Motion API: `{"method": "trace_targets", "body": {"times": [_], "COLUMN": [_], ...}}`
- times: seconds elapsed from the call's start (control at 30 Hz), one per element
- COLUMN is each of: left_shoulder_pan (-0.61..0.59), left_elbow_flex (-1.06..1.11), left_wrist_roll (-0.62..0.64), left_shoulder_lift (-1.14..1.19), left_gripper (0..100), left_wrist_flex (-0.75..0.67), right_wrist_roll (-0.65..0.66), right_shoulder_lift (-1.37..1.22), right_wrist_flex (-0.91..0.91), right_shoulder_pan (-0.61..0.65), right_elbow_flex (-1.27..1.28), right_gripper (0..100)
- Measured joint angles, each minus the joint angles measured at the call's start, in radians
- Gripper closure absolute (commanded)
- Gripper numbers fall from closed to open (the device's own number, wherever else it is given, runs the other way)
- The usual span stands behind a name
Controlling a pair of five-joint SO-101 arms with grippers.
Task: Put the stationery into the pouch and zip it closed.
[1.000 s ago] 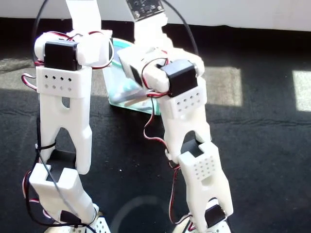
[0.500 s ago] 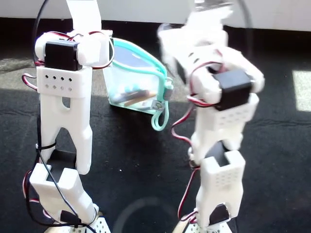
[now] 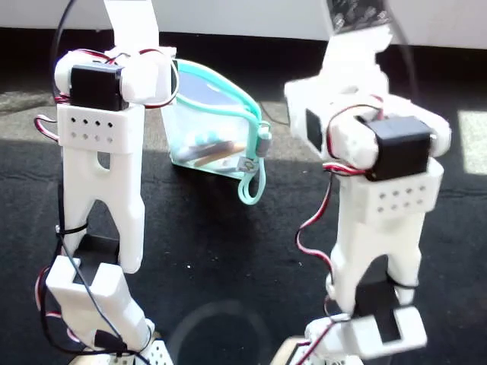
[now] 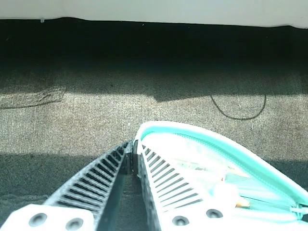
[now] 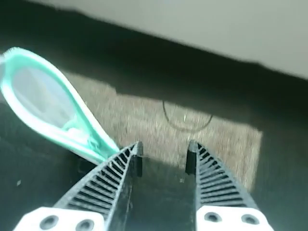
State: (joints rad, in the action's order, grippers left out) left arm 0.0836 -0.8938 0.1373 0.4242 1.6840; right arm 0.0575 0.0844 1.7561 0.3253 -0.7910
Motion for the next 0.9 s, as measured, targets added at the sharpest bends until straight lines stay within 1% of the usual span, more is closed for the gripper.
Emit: {"method": "trace_targets", "body": {"times": [0.07,0.2,0.33,0.43,0.6,0.9], "left_shoulder_pan": [0.0,0.0,0.0,0.0,0.0,0.0], "left_elbow_flex": [0.0,0.0,0.0,0.0,0.0,0.0], "left_wrist_roll": [0.0,0.0,0.0,0.0,0.0,0.0], "left_shoulder_lift": [0.0,0.0,0.0,0.0,0.0,0.0], "left_gripper": [99,99,99,99,99,99], "left_wrist_flex": [0.0,0.0,0.0,0.0,0.0,0.0], "right_wrist_roll": [0.04,0.184,0.212,0.215,0.215,0.222], "right_shoulder_lift": [0.048,0.098,0.12,0.123,0.126,0.127], "right_wrist_flex": [-0.035,-0.172,-0.301,-0.328,-0.359,-0.592], "right_shoulder_pan": [0.0,0.003,0.02,0.051,0.109,0.117], "right_elbow_flex": [0.216,0.554,0.749,0.818,0.822,0.904], "right_gripper": [84.3,84.3,84.3,84.3,84.3,84.6]}}
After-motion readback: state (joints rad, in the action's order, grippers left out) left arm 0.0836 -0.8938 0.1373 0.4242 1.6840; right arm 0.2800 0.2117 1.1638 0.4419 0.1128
